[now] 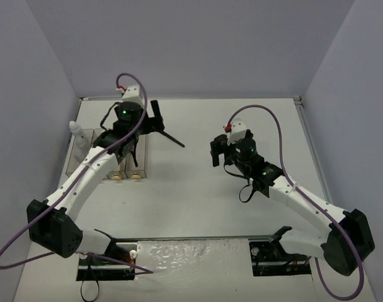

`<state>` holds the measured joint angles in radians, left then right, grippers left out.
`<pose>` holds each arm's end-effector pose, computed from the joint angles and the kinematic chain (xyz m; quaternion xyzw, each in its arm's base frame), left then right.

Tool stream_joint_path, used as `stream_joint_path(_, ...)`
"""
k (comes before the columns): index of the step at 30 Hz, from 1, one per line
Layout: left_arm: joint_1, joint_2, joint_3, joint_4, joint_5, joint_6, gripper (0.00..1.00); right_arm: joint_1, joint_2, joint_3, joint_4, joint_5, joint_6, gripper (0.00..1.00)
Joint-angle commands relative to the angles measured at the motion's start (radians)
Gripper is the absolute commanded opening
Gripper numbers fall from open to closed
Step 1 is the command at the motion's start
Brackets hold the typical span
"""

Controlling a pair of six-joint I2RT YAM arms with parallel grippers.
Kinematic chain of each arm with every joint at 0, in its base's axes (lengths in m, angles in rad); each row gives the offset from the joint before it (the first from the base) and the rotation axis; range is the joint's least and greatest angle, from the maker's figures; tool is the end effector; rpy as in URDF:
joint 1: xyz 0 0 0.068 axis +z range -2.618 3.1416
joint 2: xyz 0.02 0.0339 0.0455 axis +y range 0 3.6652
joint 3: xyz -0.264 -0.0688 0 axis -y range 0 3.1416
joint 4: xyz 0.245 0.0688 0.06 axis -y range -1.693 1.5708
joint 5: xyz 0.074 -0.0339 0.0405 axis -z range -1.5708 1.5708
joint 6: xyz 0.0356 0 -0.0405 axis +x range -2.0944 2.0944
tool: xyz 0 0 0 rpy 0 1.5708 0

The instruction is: Organize the makeup

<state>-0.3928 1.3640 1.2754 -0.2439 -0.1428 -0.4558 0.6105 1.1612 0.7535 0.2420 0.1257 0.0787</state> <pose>0.2961 -0.1172 0.3743 -0.0670 0.8106 -0.1854 0.5514 0.2249 0.1519 0.2956 -0.1610 0.7456 0.1727 0.6232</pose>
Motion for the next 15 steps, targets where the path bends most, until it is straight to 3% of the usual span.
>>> stream_joint_path(1, -0.09, 0.131, 0.07, -0.063, -0.183, -0.188, 0.96, -0.009, -0.076, -0.001, 0.037, 0.051, 0.037, 0.98)
stream_joint_path(8, -0.15, 0.431, 0.266, -0.134, -0.243, -0.32, 0.94, -0.013, -0.127, -0.046, 0.045, 0.06, 0.051, 0.98)
stream_joint_path(15, -0.142, 0.715, 0.515, -0.28, -0.283, -0.369, 0.81, -0.022, -0.163, -0.076, 0.057, 0.029, 0.065, 0.99)
